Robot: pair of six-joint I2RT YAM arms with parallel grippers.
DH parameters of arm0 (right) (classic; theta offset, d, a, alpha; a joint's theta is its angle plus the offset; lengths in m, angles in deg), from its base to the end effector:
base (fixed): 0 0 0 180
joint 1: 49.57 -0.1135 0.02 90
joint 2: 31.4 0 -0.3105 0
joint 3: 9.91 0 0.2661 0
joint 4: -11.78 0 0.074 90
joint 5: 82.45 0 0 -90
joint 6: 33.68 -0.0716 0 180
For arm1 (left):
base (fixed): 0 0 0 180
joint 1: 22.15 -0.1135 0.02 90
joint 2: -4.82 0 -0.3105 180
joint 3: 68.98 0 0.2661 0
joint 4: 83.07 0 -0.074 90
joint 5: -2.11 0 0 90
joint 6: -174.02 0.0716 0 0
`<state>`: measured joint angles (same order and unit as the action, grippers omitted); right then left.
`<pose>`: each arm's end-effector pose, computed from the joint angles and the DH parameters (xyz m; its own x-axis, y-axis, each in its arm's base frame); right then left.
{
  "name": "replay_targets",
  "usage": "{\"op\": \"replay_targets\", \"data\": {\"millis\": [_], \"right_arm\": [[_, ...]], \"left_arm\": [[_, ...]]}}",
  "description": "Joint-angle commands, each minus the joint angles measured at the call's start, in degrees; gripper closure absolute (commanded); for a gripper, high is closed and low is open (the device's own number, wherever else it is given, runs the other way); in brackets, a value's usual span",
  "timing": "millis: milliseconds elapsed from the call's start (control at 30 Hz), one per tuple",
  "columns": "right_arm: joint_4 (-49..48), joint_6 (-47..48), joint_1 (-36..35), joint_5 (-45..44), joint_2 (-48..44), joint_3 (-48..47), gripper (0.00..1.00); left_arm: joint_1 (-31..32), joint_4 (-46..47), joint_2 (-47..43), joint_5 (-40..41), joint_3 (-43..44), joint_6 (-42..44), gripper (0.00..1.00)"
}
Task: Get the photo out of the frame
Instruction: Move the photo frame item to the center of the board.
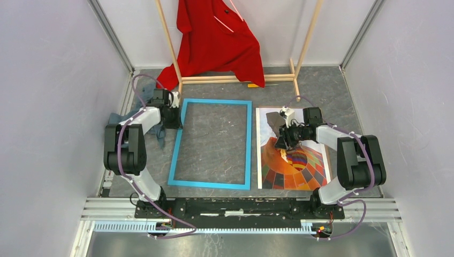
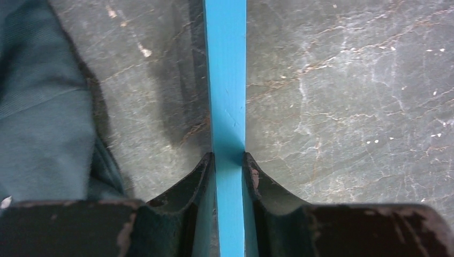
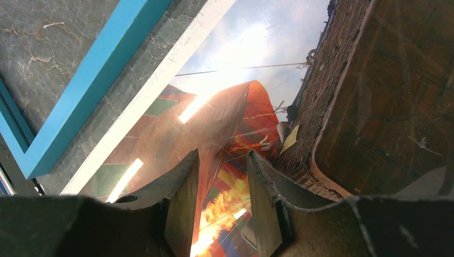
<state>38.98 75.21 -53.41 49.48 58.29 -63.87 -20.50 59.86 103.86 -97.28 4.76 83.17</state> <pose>0.2884 0.0673 0.1553 -0.7262 -0.2901 -0.6232 -0.6218 0.6637 0.4156 0.3759 -0.0225 0.1783 -0.8870 0.0109 -0.4616 0.0909 0.9843 -0.1514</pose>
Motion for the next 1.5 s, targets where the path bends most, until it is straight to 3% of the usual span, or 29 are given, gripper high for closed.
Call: {"op": "replay_targets", "data": {"millis": [0, 333, 600, 1167, 1467], "right_arm": [[-0.95, 0.48, 0.23, -3.11, -0.08, 0.94, 0.55], [-0.99, 0.35, 0.19, -2.98, -0.57, 0.89, 0.55], [-1.08, 0.18, 0.20, -3.08, -0.75, 0.94, 0.55], [-1.30, 0.09, 0.21, -3.06, -1.47, 1.19, 0.54], [-1.25, 0.00, 0.22, -2.82, -1.43, 1.17, 0.54]], "left_arm": [[-3.61, -3.85, -0.97, 5.91, -0.28, 1.87, 0.71], [-7.89, -5.03, -2.10, 4.27, -1.50, 4.28, 0.72], [-8.13, -5.19, -3.99, -2.01, -4.11, 5.97, 0.77], [-8.30, -6.18, -5.30, 4.03, -5.47, 5.56, 0.89], [-8.77, -4.52, 0.49, 4.82, -1.26, 1.41, 0.98]]}}
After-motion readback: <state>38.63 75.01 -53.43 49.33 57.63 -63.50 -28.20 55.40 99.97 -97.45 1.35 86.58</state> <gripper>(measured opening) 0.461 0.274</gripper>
